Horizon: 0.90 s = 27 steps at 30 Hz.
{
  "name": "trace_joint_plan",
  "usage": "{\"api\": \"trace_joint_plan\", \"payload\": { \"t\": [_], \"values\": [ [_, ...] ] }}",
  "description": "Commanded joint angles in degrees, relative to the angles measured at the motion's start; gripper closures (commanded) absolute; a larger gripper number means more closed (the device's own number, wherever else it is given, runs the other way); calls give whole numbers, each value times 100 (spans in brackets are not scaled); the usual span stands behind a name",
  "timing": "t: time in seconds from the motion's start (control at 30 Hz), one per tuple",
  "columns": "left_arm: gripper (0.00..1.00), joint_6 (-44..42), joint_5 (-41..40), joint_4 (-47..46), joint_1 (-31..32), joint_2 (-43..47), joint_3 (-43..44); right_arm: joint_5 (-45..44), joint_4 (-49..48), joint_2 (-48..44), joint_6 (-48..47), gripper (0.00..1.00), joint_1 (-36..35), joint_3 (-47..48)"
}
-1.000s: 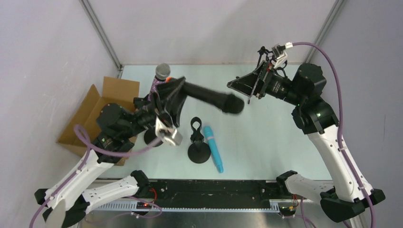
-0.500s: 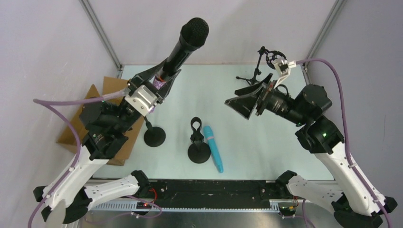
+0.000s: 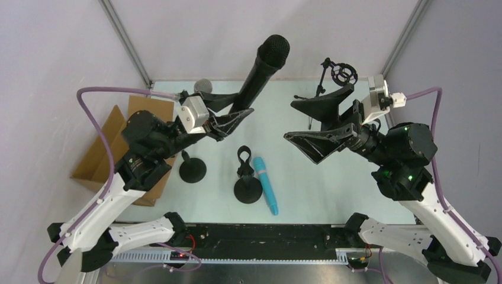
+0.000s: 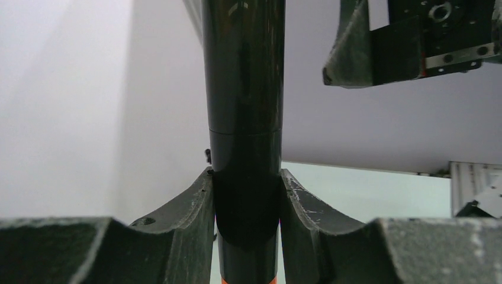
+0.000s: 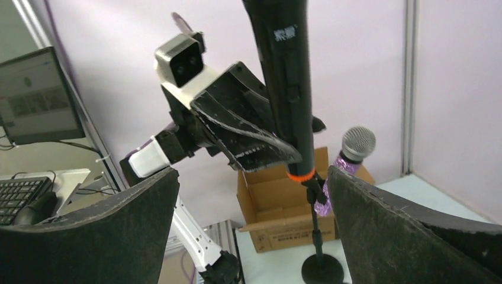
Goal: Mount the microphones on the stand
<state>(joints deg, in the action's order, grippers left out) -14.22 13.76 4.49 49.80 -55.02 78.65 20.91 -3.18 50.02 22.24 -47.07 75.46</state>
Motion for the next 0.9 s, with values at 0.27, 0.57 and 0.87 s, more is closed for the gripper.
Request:
{"api": "trace_joint_plan", "payload": {
  "t": [0.27, 0.57, 0.87],
  "values": [
    [100, 737, 1138, -135, 75, 27, 49, 23, -937, 735, -862, 0, -523, 721],
    [100, 1021, 1699, 3, 77, 23, 25, 548, -1116, 1164, -1011, 1, -683, 1182],
    [100, 1088, 1784, -36, 87, 117, -51, 728, -1155, 1294, -1036, 23, -698, 1322]
  ]
}}
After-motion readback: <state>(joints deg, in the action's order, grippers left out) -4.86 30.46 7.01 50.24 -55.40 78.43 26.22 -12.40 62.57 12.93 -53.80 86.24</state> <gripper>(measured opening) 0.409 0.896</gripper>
